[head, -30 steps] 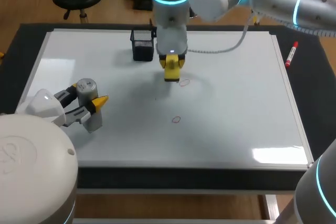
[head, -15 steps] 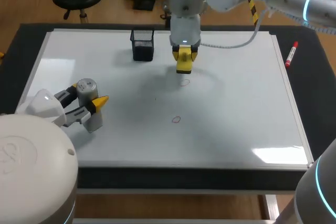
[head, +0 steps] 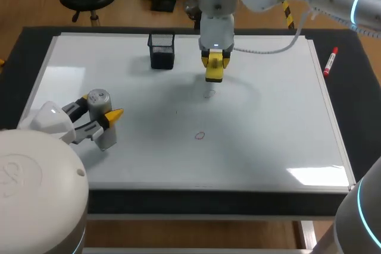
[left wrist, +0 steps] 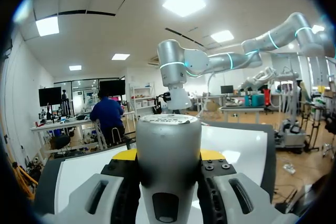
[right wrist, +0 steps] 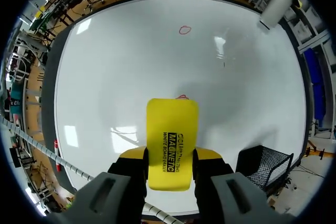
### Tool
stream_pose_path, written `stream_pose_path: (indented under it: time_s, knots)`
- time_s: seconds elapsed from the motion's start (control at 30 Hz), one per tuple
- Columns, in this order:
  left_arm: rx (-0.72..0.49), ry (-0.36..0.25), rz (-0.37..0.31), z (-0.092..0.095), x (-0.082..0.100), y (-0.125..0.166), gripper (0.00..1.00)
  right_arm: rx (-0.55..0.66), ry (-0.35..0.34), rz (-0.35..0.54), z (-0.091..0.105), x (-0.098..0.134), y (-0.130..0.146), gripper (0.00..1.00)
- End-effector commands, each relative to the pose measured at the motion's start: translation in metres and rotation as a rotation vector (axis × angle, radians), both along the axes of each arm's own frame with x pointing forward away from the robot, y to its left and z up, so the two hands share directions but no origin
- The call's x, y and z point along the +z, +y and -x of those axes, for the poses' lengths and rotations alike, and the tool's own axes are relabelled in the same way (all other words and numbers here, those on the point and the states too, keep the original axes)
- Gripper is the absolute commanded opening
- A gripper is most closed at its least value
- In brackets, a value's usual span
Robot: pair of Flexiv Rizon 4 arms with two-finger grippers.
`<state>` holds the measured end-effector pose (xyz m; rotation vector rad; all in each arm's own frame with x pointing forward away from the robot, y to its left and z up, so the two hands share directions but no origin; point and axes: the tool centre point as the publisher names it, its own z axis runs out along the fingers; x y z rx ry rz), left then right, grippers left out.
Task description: Pick up the inspection probe, press it on each red-marked spot on the whiteboard one by one, put down the probe, pick up the eraser, and wipe off all the red marks.
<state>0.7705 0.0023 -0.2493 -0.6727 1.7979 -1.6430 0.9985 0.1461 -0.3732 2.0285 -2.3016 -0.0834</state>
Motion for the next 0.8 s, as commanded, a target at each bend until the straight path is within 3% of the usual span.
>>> stream_pose_path:
  time_s: [0.03, 0.33, 0.8]
  knots:
    - [0.002, 0.001, -0.002, -0.001, 0.002, -0.001, 0.0, 0.002, -0.001, 0.003, 0.0, 0.002, -0.001, 0.0]
    - [0.002, 0.001, -0.002, -0.001, 0.002, -0.001, 0.0, 0.0, 0.001, 0.008, -0.002, 0.002, -0.002, 0.0]
    - [0.002, 0.001, -0.002, -0.001, 0.002, -0.001, 0.0, -0.17, -0.013, 0.025, -0.057, 0.008, -0.058, 0.0]
